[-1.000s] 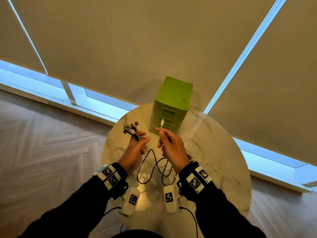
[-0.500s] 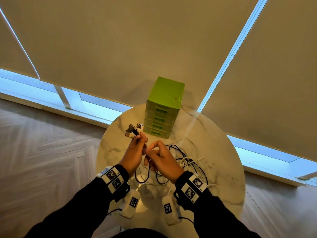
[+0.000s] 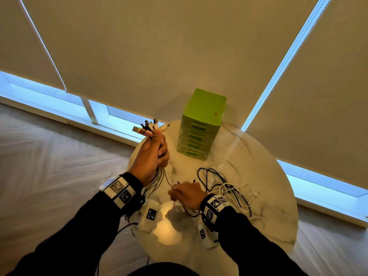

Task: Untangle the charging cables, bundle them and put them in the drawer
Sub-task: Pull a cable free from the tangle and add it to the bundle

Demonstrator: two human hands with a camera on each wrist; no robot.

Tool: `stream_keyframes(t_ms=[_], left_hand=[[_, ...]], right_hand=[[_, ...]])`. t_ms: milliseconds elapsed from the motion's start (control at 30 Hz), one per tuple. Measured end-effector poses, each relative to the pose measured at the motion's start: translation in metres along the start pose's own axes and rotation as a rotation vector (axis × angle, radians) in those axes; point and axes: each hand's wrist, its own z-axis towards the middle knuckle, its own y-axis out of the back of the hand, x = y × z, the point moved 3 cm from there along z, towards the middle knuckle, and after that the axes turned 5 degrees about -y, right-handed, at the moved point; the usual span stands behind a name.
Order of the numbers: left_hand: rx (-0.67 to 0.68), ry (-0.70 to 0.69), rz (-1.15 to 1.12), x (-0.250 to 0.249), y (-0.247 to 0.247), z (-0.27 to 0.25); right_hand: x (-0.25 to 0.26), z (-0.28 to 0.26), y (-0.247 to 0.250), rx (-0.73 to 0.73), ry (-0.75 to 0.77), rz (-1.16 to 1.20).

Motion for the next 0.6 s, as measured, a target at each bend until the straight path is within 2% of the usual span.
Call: stream_keyframes(t_ms=[67, 133, 200, 333, 467, 533, 600], left_hand=[[-0.043, -0.034, -0.018, -0.02, 0.006, 0.004], [-0.08, -0.082, -0.003, -0.038, 0.018, 0.01], [-0.092, -0.126, 0.046, -0.05, 0.033, 0.014], [-0.113, -0.116, 0.223, -0.035, 0.044, 0.011], [-0.108, 0.015, 0.327, 0.015, 0.033, 0.003], [-0.119, 0.06, 0.377, 0.032, 0.023, 0.001], [-0.087, 0.073, 0.408, 0.04, 0.01, 0.002]], right_hand=[[-0.016, 0.006, -0.004, 0.065, -0.078, -0.093], [-0.033, 0.005, -0.003, 0.057, -0.149, -0.115], [-0.047, 0.001, 0.006, -0.012, -0.174, 0.026], [-0.049, -0.005, 0.038, -0.226, -0.102, 0.471], [-0.004, -0.018, 0.069, -0.385, -0.023, 0.776], [0.017, -0.022, 0.075, -0.418, 0.043, 0.775], [0.033, -0.027, 0.073, -0.415, 0.137, 0.594]])
